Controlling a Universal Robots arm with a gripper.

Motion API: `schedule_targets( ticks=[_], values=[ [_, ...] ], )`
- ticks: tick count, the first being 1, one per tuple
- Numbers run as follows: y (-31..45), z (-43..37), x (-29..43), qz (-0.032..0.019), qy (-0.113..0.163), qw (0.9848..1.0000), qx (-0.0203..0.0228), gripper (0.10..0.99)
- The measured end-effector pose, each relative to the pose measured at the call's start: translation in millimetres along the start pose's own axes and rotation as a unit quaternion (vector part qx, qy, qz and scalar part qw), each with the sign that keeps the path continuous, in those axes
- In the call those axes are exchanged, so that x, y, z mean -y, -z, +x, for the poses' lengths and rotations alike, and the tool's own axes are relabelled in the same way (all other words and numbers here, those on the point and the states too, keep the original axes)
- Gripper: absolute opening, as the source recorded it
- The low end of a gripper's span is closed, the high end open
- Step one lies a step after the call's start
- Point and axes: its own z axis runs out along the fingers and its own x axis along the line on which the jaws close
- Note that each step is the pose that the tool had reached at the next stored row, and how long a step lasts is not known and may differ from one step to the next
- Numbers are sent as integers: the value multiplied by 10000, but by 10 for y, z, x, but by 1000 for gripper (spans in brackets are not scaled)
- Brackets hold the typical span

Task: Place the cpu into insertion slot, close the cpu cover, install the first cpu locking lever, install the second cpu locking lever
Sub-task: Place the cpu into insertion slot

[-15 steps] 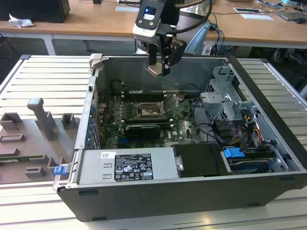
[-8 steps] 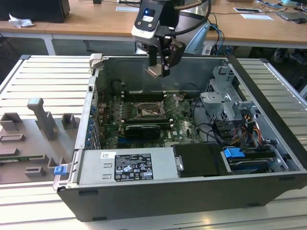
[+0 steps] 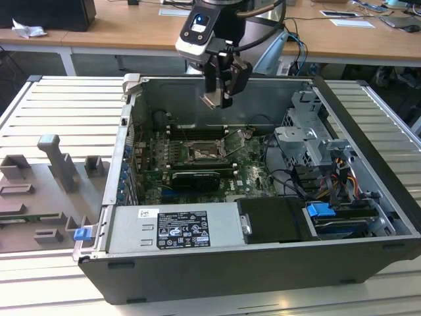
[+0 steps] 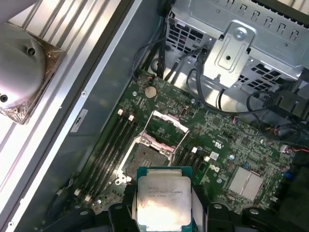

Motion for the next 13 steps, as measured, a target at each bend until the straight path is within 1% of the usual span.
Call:
schedule_targets(
  ticks=[5,10,13],
  values=[
    [-39,-1,4,24,-29,10000,-10,541],
    [-70,-2,6,26,-346,9994,21,541],
    [-94,-2,8,26,-416,9991,26,541]
  ],
)
